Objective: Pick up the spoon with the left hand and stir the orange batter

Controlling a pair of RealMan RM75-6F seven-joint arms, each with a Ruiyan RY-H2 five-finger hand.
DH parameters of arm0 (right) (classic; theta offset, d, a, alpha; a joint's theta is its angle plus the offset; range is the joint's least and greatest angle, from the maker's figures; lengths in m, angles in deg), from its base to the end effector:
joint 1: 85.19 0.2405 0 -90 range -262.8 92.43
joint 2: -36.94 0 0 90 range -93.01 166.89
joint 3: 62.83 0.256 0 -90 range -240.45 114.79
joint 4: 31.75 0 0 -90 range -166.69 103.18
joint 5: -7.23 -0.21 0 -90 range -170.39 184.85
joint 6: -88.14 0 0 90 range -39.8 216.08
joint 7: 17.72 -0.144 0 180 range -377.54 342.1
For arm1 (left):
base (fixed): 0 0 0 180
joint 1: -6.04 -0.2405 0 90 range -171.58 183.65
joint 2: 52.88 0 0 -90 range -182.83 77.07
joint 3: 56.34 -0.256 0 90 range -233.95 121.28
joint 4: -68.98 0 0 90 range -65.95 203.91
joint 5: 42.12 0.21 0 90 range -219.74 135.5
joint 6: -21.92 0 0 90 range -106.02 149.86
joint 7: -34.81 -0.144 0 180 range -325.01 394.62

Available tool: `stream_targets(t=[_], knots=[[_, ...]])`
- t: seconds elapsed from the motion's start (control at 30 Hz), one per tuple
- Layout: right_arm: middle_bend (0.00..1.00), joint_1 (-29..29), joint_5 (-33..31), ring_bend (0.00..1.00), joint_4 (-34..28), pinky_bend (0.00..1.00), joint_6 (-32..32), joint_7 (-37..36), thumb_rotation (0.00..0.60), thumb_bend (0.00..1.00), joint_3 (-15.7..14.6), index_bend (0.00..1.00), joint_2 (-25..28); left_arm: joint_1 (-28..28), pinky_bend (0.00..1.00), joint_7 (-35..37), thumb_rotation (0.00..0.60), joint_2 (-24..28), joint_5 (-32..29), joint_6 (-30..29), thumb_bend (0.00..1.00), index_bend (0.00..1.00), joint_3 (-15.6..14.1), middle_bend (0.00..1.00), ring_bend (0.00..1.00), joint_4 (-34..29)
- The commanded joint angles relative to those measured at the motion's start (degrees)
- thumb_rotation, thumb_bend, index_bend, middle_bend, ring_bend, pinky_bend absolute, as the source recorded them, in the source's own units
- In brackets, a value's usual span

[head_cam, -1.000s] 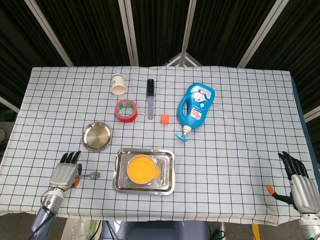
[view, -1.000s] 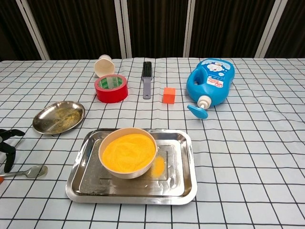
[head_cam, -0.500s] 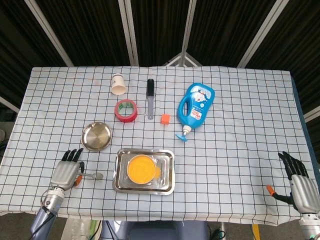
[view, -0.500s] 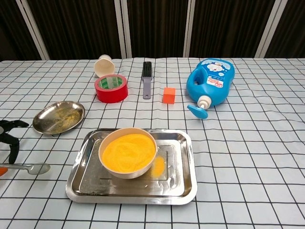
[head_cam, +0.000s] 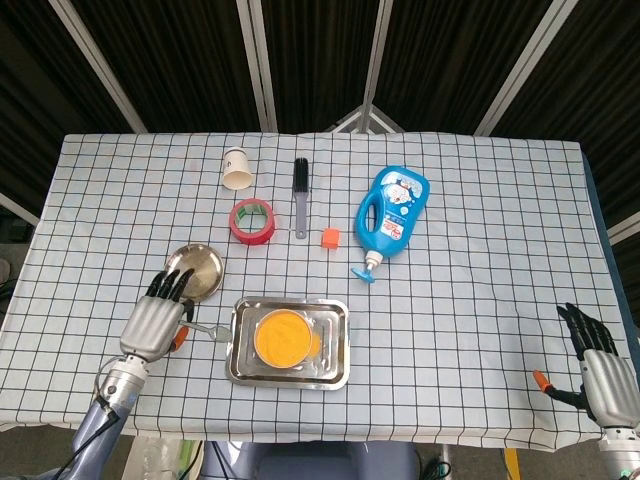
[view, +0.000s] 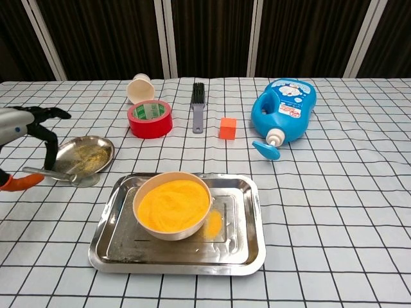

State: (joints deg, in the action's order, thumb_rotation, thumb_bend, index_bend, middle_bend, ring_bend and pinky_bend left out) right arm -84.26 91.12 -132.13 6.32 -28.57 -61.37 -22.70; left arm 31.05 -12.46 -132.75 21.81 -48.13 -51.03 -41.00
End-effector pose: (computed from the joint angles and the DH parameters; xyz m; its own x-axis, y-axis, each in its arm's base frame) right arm -0.3096 -0.1526 0.1616 0.1452 -0.0931 0.9850 -0.9822 0.1061 0.1548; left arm -0.1778 0.2435 0.0322 0.5992 0.2229 0.7689 0.7975 -0.2506 -0.5488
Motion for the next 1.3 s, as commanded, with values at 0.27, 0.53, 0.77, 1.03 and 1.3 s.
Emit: stream_targets(t=[0.27, 0.53, 0.77, 1.03, 1.3], knots=[[0.0, 0.2, -0.1, 0.0, 0.1, 0.0, 0.3, -0.7, 0.6, 0.31, 0.1, 0.0, 0.1, 10.7, 0.01, -17.4, 0.6, -9.2, -15.0, -1.5, 0.54, 0.52, 4.9, 0.0, 0.0, -3.1], [0.0, 0.4, -0.5, 0.0, 0.2, 0.0, 0.9, -1.2, 0.6, 0.31, 0.2, 0.0, 0.2, 15.9, 0.01, -23.3, 0.6, -14.8, -21.6, -3.9, 0.54, 0.52, 5.3, 0.0, 0.0, -1.6], [0.0, 0.6, -0.8, 0.0, 0.2, 0.0, 1.2, -1.2, 0.6, 0.31, 0.3, 0.0, 0.2, 17.6, 0.01, -23.4, 0.6, -15.5, -24.0, -5.5, 0.42, 0.44, 4.8, 0.0, 0.0, -1.0], [0.0, 0.6, -0.9, 0.0, 0.1, 0.0, 1.2, -1.1, 0.6, 0.31, 0.3, 0.0, 0.2, 17.8, 0.01, -18.9, 0.6, -12.4, -23.8, -6.3, 0.29, 0.26, 5.5, 0.0, 0.0, -4.2], [0.0, 0.5, -0.9, 0.0, 0.1, 0.0, 1.2, -0.9, 0.6, 0.31, 0.3, 0.0, 0.2, 18.1, 0.51, -15.5, 0.6, -8.5, -22.3, -6.3, 0.29, 0.2, 5.5, 0.34, 0.39, -6.0]])
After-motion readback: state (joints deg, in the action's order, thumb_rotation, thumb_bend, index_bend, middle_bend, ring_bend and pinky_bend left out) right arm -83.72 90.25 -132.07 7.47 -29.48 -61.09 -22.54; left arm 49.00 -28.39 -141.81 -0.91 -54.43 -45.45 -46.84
